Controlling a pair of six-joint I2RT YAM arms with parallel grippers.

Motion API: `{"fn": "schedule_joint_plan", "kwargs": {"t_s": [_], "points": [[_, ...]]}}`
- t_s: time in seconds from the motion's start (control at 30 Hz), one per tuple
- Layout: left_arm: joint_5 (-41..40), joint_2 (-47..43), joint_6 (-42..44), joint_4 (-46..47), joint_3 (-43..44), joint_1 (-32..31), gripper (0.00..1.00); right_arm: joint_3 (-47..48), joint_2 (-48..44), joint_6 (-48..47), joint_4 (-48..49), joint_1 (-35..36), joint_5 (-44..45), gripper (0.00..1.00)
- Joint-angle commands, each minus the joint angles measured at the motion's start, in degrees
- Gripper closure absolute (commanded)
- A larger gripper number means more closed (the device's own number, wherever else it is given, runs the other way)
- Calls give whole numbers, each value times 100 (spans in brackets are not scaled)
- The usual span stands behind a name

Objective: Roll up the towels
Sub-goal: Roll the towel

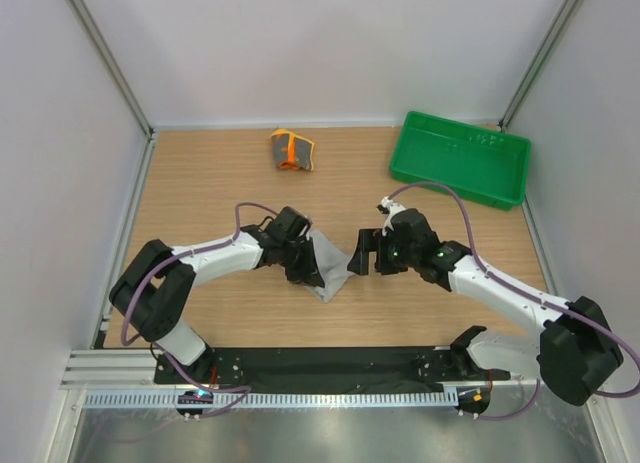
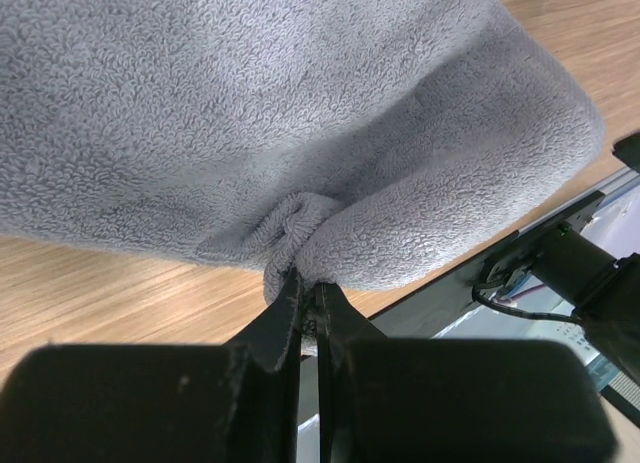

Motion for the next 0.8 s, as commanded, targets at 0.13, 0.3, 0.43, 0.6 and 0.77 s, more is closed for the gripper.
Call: {"fn": "schedule_joint_plan", "kwargs": {"t_s": [0.13, 0.3, 0.43, 0.6, 0.77], "points": [[-56, -278, 64, -22, -135, 12, 99, 175, 799, 361, 381, 31, 314, 18], [-109, -313, 90, -14, -161, -5, 98, 324, 1099, 458, 672, 31, 164, 27], [-127, -295, 125, -31, -144, -5, 99, 430, 1222, 485, 777, 31, -20, 41], [-153, -295, 151, -40, -135, -23, 99, 518, 1433, 546, 997, 40, -345, 54], [-179, -287, 195, -66, -135, -40, 99, 640, 1529, 537, 1024, 39, -469, 68]]}}
